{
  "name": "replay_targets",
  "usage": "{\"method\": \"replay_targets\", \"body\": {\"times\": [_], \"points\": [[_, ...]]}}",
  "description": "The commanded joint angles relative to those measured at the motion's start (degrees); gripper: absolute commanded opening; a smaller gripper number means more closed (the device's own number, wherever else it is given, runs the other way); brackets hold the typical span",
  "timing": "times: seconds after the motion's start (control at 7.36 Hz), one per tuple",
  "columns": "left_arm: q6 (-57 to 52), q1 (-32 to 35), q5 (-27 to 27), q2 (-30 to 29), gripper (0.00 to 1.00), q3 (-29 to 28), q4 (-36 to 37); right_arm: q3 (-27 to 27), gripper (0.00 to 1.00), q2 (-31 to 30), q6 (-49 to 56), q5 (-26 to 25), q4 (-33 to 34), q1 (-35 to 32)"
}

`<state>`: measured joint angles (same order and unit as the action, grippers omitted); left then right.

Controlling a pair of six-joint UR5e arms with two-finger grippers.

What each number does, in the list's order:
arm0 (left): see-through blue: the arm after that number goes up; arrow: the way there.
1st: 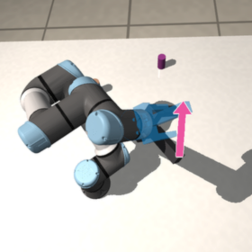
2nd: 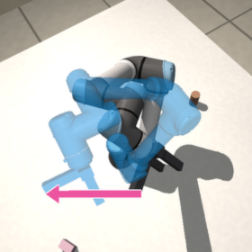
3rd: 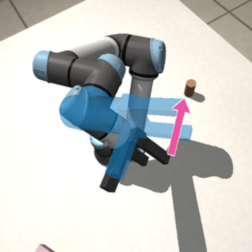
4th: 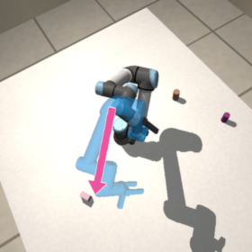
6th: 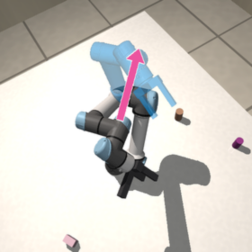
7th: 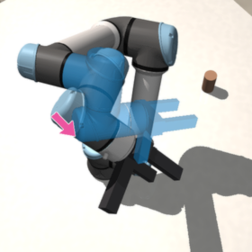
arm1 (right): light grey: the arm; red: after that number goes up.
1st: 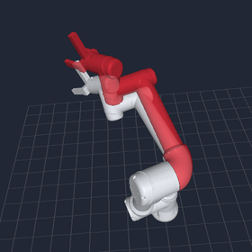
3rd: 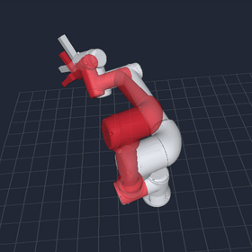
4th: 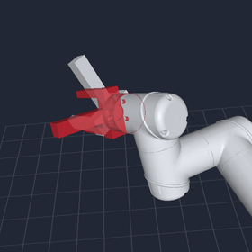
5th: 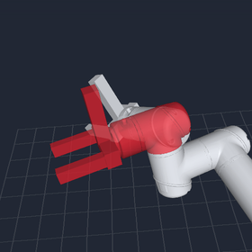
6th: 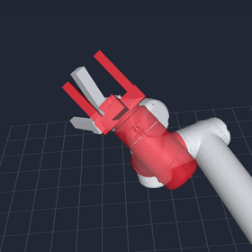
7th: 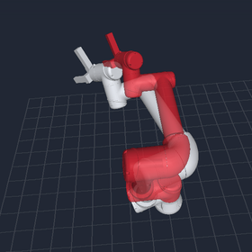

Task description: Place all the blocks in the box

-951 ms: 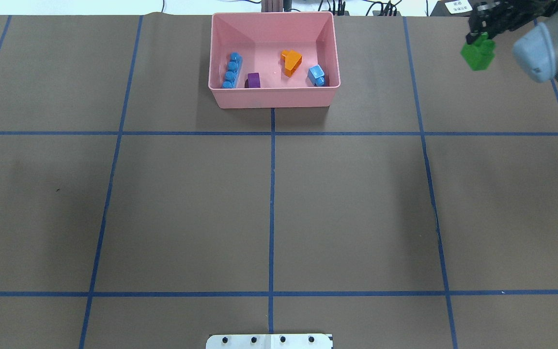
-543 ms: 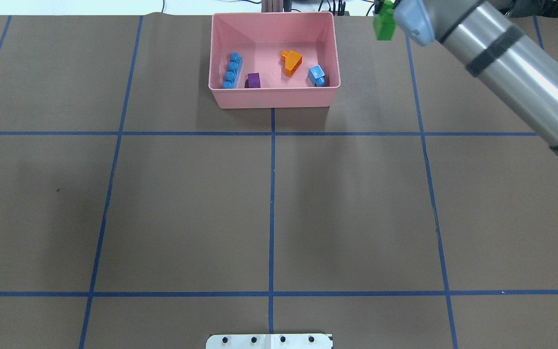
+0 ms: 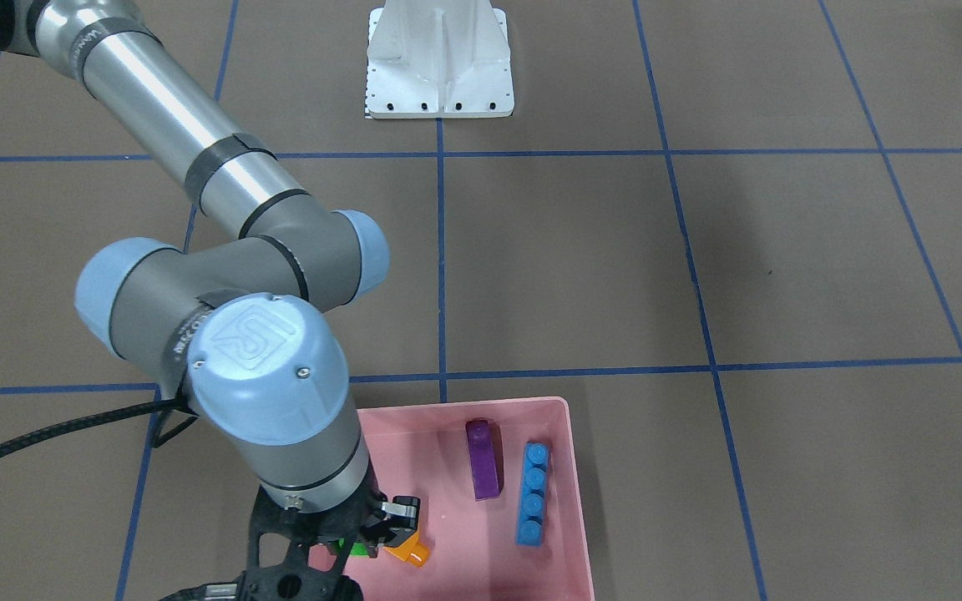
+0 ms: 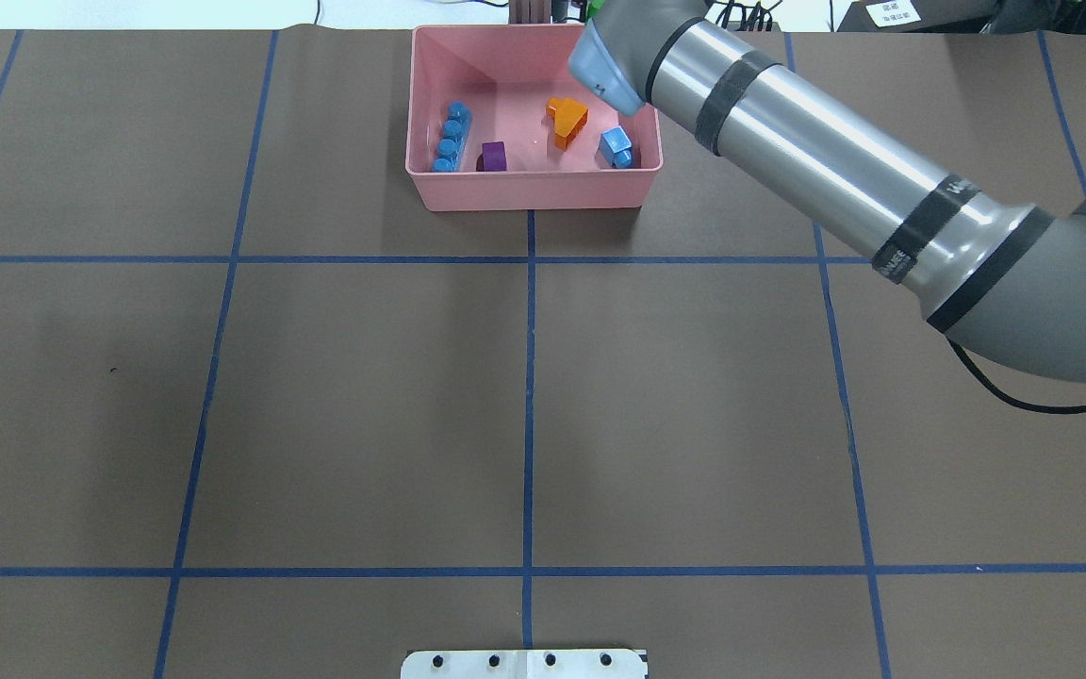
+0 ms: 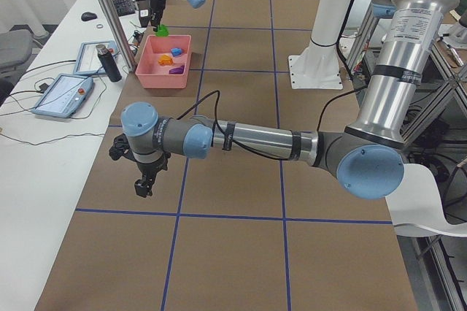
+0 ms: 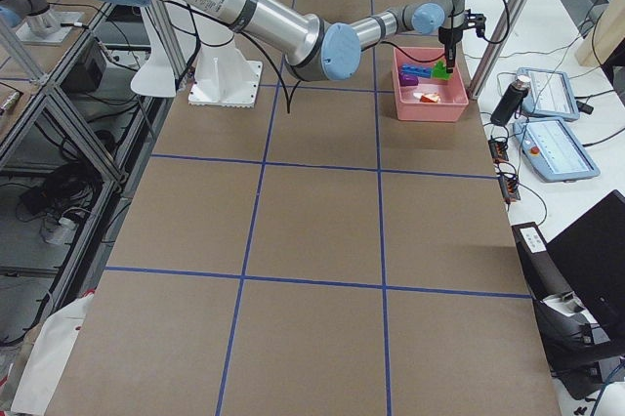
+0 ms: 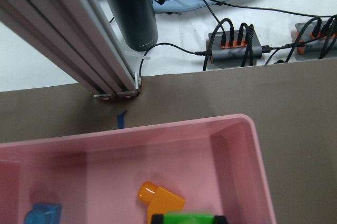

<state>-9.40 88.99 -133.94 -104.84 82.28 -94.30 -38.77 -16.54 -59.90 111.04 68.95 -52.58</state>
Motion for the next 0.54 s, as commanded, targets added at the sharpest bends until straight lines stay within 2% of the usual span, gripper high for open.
{"method": "replay_targets", "body": {"times": [0.0, 0.41], "points": [[0.0, 0.0, 0.0, 0.1, 1.00, 0.4, 0.1, 1.9, 0.99, 1.2, -3.2, -3.7, -1.6, 3.1], [-0.6, 0.0, -0.5, 2.5, 1.00, 3.6, -0.4, 1.9, 1.00, 1.2, -2.8, -3.6, -1.5, 2.8]]}}
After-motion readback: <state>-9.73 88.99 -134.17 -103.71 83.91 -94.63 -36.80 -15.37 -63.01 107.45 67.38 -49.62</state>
